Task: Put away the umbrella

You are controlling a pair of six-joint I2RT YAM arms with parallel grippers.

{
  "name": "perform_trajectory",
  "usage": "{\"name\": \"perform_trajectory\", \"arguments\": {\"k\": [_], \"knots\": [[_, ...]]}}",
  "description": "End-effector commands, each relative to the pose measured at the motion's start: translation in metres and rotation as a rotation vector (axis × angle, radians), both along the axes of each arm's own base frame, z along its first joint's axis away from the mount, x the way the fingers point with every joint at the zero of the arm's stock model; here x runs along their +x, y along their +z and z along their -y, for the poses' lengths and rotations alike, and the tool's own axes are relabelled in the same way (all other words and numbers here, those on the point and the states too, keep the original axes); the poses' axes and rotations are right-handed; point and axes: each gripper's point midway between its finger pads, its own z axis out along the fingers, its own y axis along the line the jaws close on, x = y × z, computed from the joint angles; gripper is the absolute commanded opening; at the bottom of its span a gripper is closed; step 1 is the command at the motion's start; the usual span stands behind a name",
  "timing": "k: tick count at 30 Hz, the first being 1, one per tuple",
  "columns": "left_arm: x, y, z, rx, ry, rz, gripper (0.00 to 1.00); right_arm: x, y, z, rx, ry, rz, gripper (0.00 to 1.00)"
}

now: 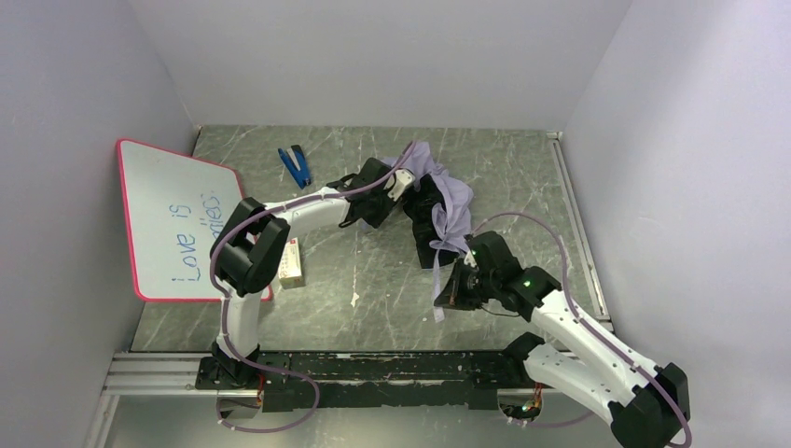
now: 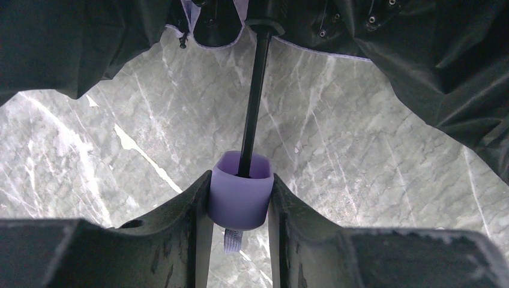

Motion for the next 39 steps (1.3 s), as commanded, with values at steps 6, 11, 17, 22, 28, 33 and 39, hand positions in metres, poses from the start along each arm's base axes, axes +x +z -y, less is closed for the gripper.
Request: {"name": "perform_trajectory", "arguments": {"k": [6,11,17,22,28,33,39], "knots": [[0.027,0.021,-0.006,-0.001,0.014,0.083,0.08,0.002,-0.015,0.080,-0.308,-0.382,0.000,0.00],[0.038,0.028,-0.011,-0.004,0.026,0.101,0.09,0.007,-0.011,0.102,-0.413,-0.458,0.027,0.00],[0.047,0.034,-0.017,-0.002,0.040,0.121,0.09,-0.001,-0.034,0.100,-0.543,-0.290,-0.073,0.00],[0.051,0.035,-0.024,0.000,0.051,0.130,0.08,-0.001,-0.036,0.102,-0.587,-0.261,-0.088,0.00],[0.048,0.034,-0.024,-0.013,0.039,0.128,0.09,0.006,-0.030,0.109,-0.640,-0.280,-0.072,0.08],[0.044,0.035,-0.019,-0.027,0.012,0.124,0.09,0.017,-0.021,0.105,-0.637,-0.294,-0.048,0.16],[0.040,0.041,-0.016,-0.026,-0.007,0.143,0.10,0.031,-0.007,0.105,-0.660,-0.306,-0.009,0.27]]}}
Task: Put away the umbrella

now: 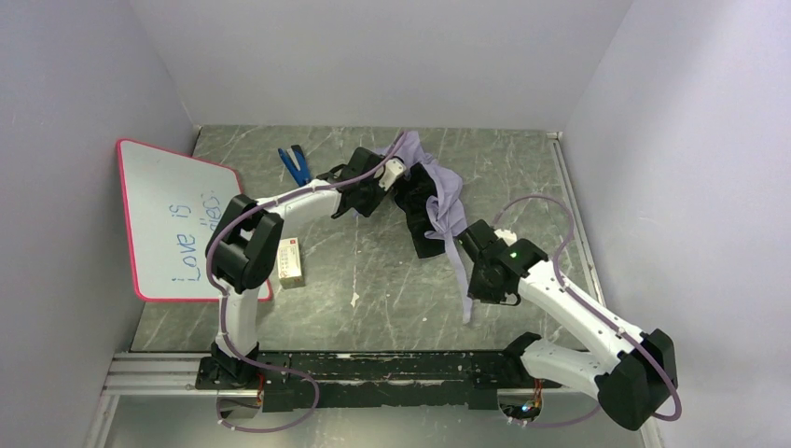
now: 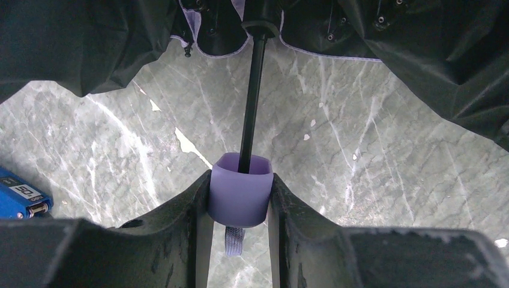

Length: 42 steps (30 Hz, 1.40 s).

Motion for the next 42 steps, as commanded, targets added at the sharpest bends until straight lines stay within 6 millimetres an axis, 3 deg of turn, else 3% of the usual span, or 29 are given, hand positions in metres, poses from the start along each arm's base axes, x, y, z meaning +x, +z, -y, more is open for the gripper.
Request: {"name": "perform_trajectory", "arguments": {"k": [1,7,15,19,22,31,38,42], "knots": [[0.010,0.028,0.009,-0.047,-0.020,0.091,0.10,0.014,0.015,0.003,-0.041,0.001,0.051,0.29],[0.007,0.027,0.013,-0.037,-0.032,0.096,0.14,0.026,0.025,-0.002,-0.028,0.009,0.094,0.41],[0.001,0.025,0.021,-0.020,-0.053,0.102,0.16,0.068,0.032,-0.050,0.174,0.094,0.278,0.44],[-0.002,0.024,0.022,-0.013,-0.058,0.105,0.15,0.095,0.029,-0.055,0.170,0.083,0.338,0.62],[-0.004,0.025,0.024,-0.016,-0.063,0.106,0.15,0.116,0.024,-0.055,0.179,0.075,0.362,0.68],[-0.006,0.023,0.027,-0.008,-0.072,0.105,0.15,0.158,-0.009,-0.029,0.349,-0.007,0.354,0.59],[-0.007,0.022,0.028,-0.002,-0.075,0.107,0.15,0.163,-0.023,-0.031,0.450,-0.017,0.345,0.56],[-0.008,0.021,0.028,0.004,-0.076,0.108,0.15,0.161,-0.031,-0.012,0.358,-0.082,0.321,0.47]]}}
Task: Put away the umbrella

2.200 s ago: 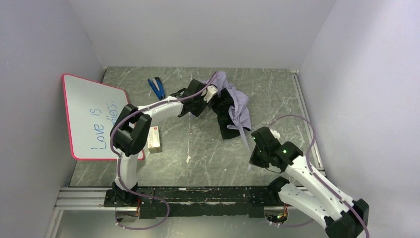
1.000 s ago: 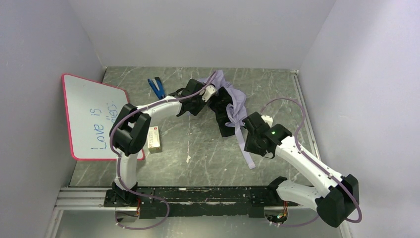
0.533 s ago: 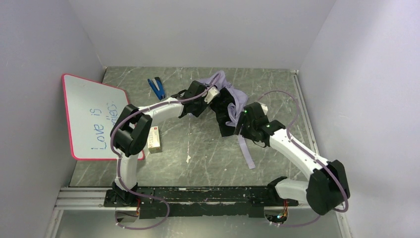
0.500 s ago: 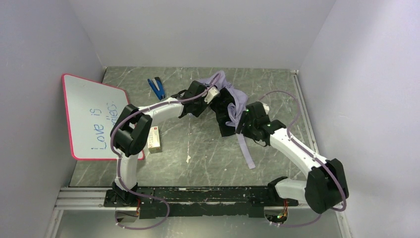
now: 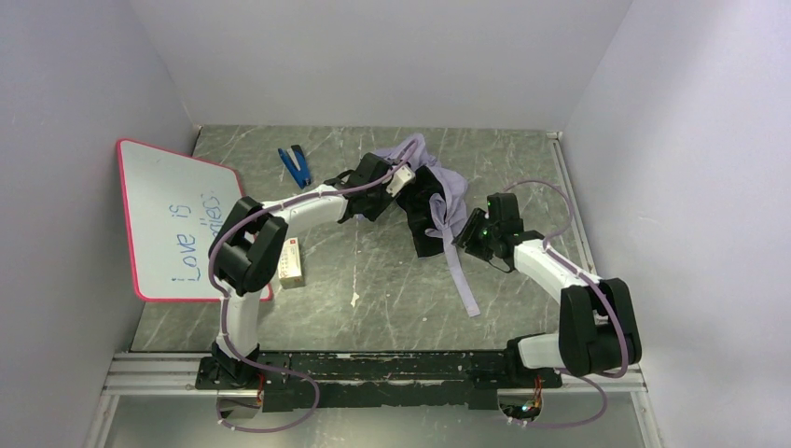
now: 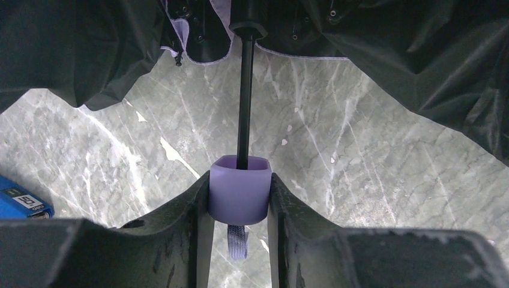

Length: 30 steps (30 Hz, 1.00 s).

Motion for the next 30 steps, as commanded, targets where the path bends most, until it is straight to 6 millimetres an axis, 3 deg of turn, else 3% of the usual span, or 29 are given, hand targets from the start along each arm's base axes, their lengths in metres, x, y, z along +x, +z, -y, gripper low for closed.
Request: {"name": "perform_trajectory", "arguments": {"k": [1,4,7,10,14,23,30], "knots": [[0.004,0.022,0.009,-0.027,-0.022,0.070,0.15,0.005,0.000,0.017,-0.065,-0.058,0.011,0.46],[0.004,0.022,0.009,-0.026,-0.023,0.071,0.15,0.002,0.004,0.032,-0.137,-0.103,0.007,0.45],[0.004,0.022,0.010,-0.026,-0.024,0.071,0.15,0.003,0.021,0.029,-0.123,-0.064,0.076,0.46],[0.003,0.021,0.011,-0.024,-0.025,0.069,0.15,0.005,0.043,0.009,-0.044,0.048,0.195,0.49],[0.003,0.020,0.012,-0.023,-0.027,0.067,0.15,0.003,0.052,-0.011,0.033,0.152,0.265,0.58],[0.002,0.021,0.013,-0.021,-0.030,0.071,0.14,0.010,0.027,-0.032,0.117,0.227,0.184,0.60],[0.002,0.022,0.012,-0.016,-0.031,0.074,0.14,0.014,0.000,-0.017,0.046,0.142,0.098,0.41]]}}
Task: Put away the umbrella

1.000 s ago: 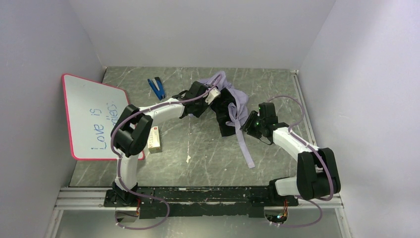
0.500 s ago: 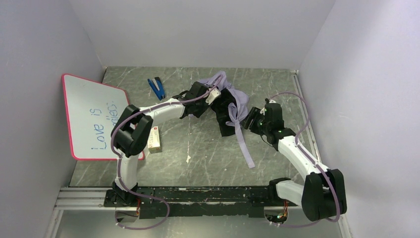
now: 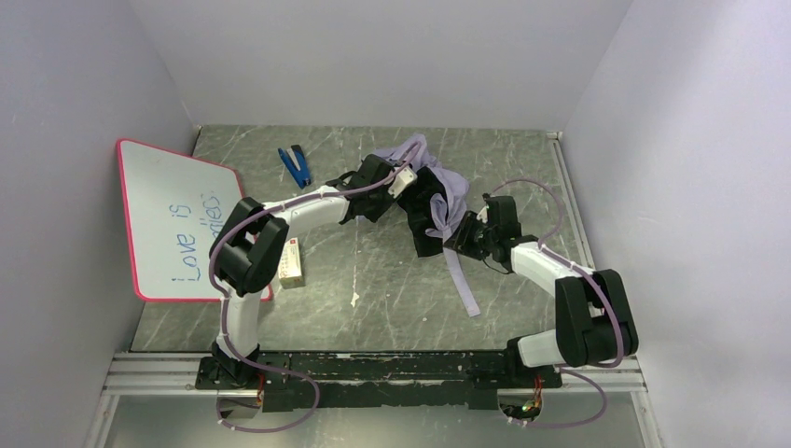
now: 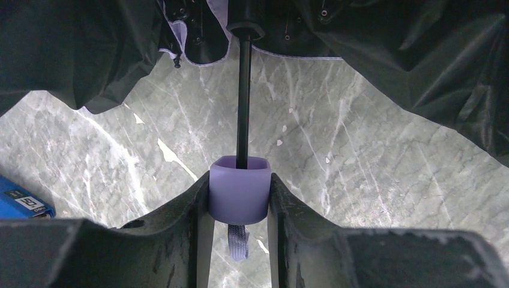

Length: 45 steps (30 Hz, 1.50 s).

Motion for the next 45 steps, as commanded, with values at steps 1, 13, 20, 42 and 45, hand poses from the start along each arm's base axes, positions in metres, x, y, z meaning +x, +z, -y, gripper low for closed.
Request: {"name": "perform_trajectory", "arguments": {"k": [1,13,20,42,45], "knots": [[0.005,0.022,0.009,-0.027,-0.020,0.067,0.14,0.012,0.003,0.007,-0.026,-0.042,0.019,0.37],[0.004,0.021,0.008,-0.019,-0.019,0.068,0.14,-0.006,-0.026,0.019,-0.072,-0.101,-0.085,0.00],[0.005,0.019,0.007,-0.011,-0.016,0.070,0.14,-0.028,-0.039,0.022,-0.085,-0.099,-0.166,0.00],[-0.005,0.005,0.012,0.019,-0.052,0.061,0.18,-0.108,-0.028,0.010,0.046,-0.037,-0.280,0.00],[-0.006,0.003,0.012,0.024,-0.052,0.062,0.19,-0.108,-0.032,0.019,-0.007,-0.063,-0.294,0.00]]}}
